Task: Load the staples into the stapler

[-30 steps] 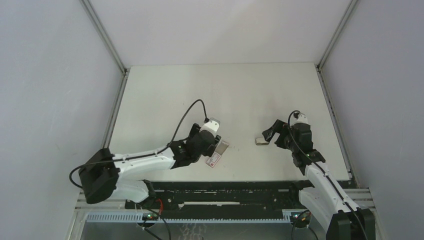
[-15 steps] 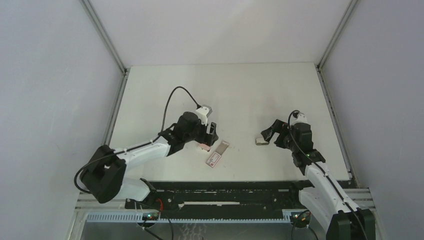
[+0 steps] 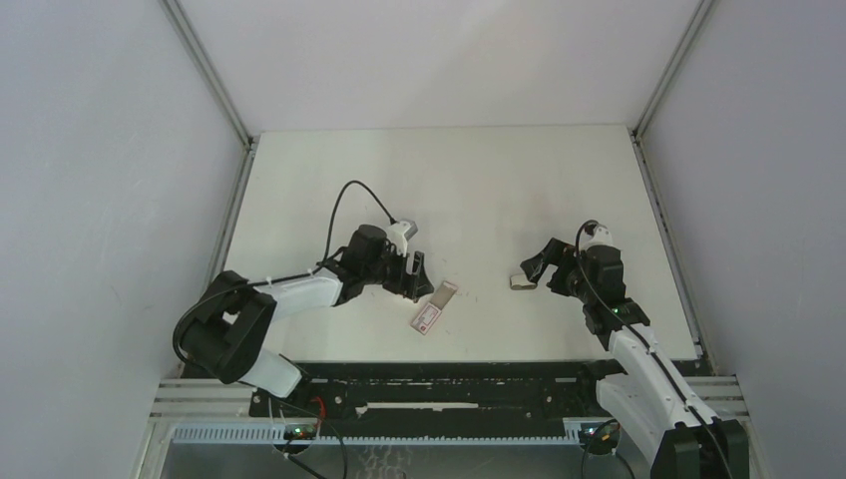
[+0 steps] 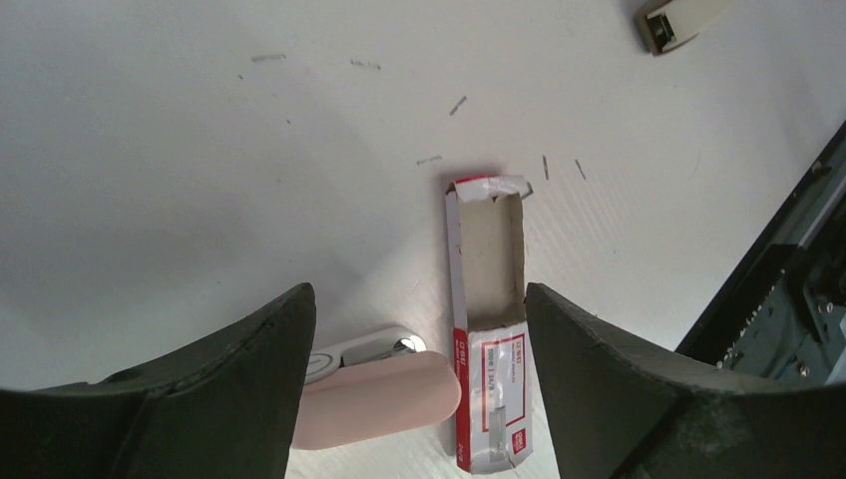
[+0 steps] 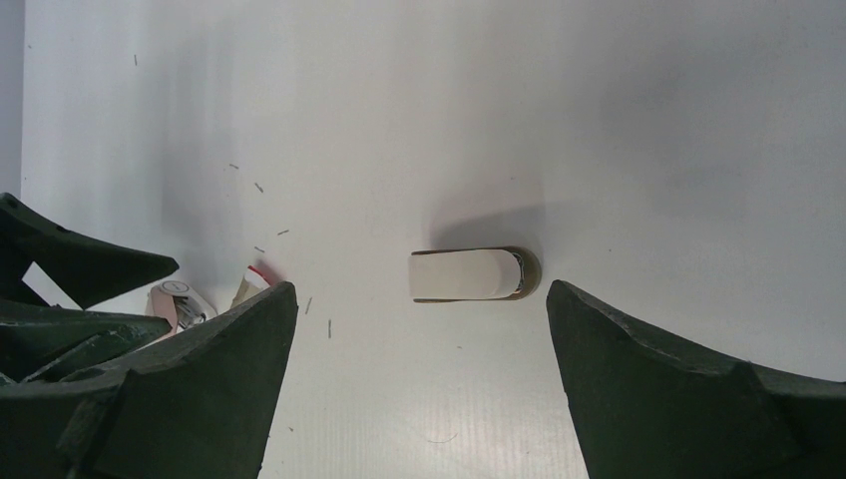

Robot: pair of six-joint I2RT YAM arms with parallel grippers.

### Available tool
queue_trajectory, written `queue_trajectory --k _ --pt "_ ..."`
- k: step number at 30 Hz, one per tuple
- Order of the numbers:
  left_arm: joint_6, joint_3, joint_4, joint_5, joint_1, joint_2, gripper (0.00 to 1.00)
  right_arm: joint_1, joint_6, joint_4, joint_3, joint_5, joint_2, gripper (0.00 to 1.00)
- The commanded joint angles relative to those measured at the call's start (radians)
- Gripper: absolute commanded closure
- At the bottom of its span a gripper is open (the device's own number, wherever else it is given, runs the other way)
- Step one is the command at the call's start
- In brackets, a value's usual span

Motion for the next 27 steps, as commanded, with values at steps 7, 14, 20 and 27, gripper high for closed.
queue_trajectory --k 7,14,20,27 --pt "0.015 -0.100 0.015 -0.008 0.005 -0.070 0.20 -0.002 -0.018 0.036 -0.001 -0.011 -0.015 0.06" --pt "0.020 -0.169 0.027 -0.027 0.004 -0.138 0.20 -0.003 -0.016 0.039 -0.001 -0.016 -0.012 0.06" --pt "0.061 -0.196 -0.018 -0.130 -0.011 -0.193 0.19 -0.003 -0.016 0.038 0.000 -0.016 -0.013 0.06" --pt "0.079 -0.192 -0.084 -0.317 -0.090 -0.248 0.28 -0.003 -0.016 0.037 -0.001 -0.012 -0.015 0.06"
